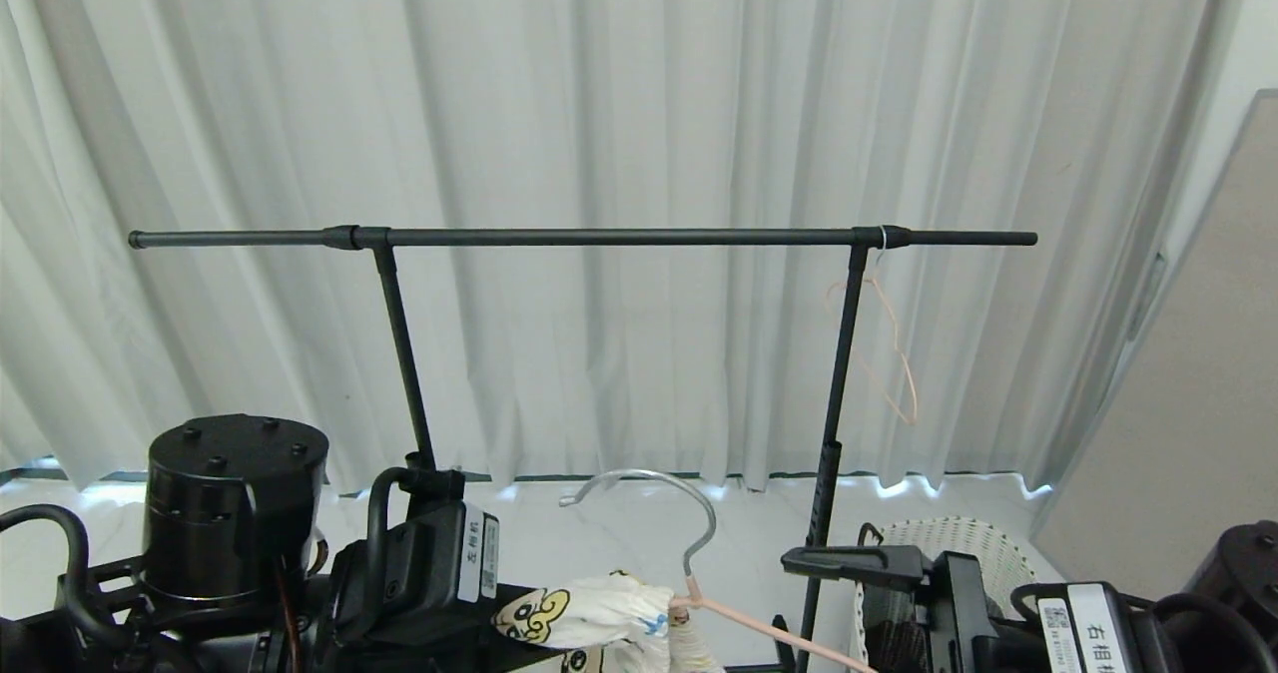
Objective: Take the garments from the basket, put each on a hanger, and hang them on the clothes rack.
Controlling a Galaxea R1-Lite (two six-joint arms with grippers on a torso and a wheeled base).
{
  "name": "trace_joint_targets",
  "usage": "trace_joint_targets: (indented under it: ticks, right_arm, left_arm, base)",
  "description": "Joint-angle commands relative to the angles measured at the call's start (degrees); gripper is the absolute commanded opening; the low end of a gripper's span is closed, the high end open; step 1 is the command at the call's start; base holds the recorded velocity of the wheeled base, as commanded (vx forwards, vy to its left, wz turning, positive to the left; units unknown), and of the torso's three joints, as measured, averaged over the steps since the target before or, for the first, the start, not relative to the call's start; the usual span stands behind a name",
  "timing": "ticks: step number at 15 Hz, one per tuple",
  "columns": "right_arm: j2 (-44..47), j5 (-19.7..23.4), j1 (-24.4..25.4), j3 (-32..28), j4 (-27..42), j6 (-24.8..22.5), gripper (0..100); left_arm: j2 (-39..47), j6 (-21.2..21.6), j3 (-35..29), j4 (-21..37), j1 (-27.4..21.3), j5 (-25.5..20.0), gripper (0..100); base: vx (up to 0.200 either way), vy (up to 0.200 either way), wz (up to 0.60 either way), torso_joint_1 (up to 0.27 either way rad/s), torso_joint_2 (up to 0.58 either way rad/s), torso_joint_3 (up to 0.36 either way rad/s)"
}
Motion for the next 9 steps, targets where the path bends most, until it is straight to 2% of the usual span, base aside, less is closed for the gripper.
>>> trace_joint_targets:
  ticks: [1, 3, 5, 6, 8, 9]
  right_arm:
    - [-0.01, -0.04, -2.34, 0.14, -0.42, 0.05, 100]
    - [0.07, -0.04, -7.26, 0.76, -0.42, 0.32, 100]
    - [0.51, -0.04, -11.48, 3.40, -0.42, 0.93, 100]
    - [0.60, -0.04, -12.19, 4.63, -0.42, 1.46, 100]
    - [2.01, -0.13, -12.62, 6.38, -0.42, 3.48, 100]
    - [4.56, -1.71, -12.80, 6.74, -0.42, 4.18, 100]
  left_arm:
    - [0.44, 0.07, 1.60, -0.05, 1.71, 1.05, 0]
    - [0.35, 0.07, 3.54, -0.05, 4.26, 5.97, 0]
    - [1.41, -0.19, 3.98, -0.05, 8.12, 13.79, 0]
    - [2.20, -0.19, 3.45, -0.14, 10.06, 14.49, 0]
    - [4.22, -0.54, -0.59, -0.14, 13.40, 15.72, 0]
    - [6.42, -2.21, -6.40, -0.14, 14.36, 19.68, 0]
  base:
    - [0.000, 0.000, 0.00, 0.000, 0.00, 0.000]
    - [0.000, 0.000, 0.00, 0.000, 0.00, 0.000]
    - [0.000, 0.000, 0.00, 0.000, 0.00, 0.000]
    - [0.000, 0.000, 0.00, 0.000, 0.00, 0.000]
    - [0.000, 0.000, 0.00, 0.000, 0.00, 0.000]
    - [0.000, 0.000, 0.00, 0.000, 0.00, 0.000]
